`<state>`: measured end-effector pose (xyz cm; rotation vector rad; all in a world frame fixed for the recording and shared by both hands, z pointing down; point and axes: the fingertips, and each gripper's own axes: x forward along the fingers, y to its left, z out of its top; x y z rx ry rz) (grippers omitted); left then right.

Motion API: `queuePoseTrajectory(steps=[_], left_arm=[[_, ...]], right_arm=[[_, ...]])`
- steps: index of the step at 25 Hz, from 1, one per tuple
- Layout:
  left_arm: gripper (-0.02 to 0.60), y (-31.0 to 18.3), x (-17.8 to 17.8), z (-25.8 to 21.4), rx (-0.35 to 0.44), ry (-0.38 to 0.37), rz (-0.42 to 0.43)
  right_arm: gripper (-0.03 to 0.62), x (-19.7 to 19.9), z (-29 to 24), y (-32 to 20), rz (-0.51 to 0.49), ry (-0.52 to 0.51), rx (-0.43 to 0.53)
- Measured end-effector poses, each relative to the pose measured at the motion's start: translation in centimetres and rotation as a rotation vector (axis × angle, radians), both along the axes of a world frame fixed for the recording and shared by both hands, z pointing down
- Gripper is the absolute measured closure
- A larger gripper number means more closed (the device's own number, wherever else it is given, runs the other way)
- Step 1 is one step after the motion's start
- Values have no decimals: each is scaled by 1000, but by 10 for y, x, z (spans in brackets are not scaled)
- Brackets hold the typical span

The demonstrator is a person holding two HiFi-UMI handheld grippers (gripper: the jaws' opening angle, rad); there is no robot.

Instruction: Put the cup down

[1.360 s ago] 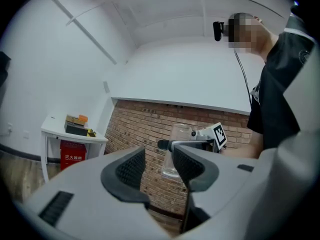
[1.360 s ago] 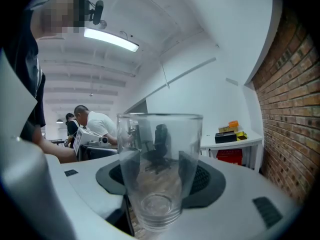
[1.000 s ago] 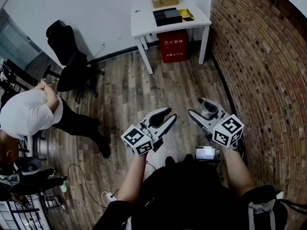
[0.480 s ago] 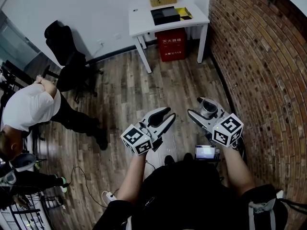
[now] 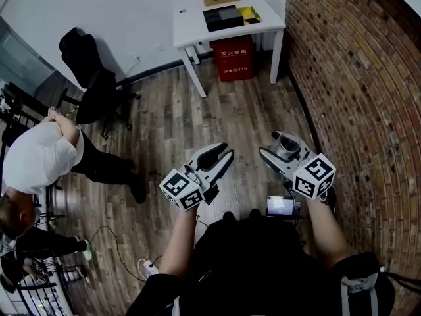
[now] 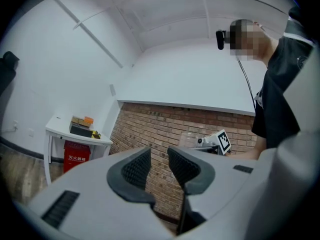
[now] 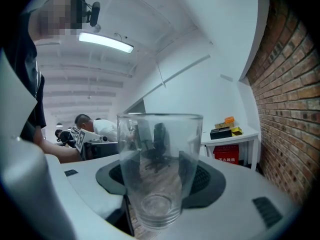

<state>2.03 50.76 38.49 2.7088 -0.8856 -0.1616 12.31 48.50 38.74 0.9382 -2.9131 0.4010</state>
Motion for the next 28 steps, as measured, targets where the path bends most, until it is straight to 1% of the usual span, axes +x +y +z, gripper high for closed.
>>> queuePoseTrajectory(steps=[3, 7, 11, 14, 19, 23, 28], left_arm=[[465, -6, 2, 3, 13, -24, -19], [465, -21, 0, 12, -5, -25, -54], [465, -48, -7, 17, -7, -18, -68], [465, -78, -17, 25, -16, -12, -67], [465, -152, -32, 40, -21, 0, -42], [465, -227, -47, 45, -39, 9, -6], [465, -323, -73, 39, -23, -15, 40]], right_arm=[[321, 11, 6, -10, 2, -12, -9], [321, 17, 15, -21, -6, -26, -32], [321, 18, 21, -45, -5, -16, -38], [321, 13, 26, -71, 5, -5, -45], [321, -3, 41, -136, 29, 19, -58], [321, -23, 38, -211, 59, 30, -64], [321, -55, 23, -309, 86, 5, -51]])
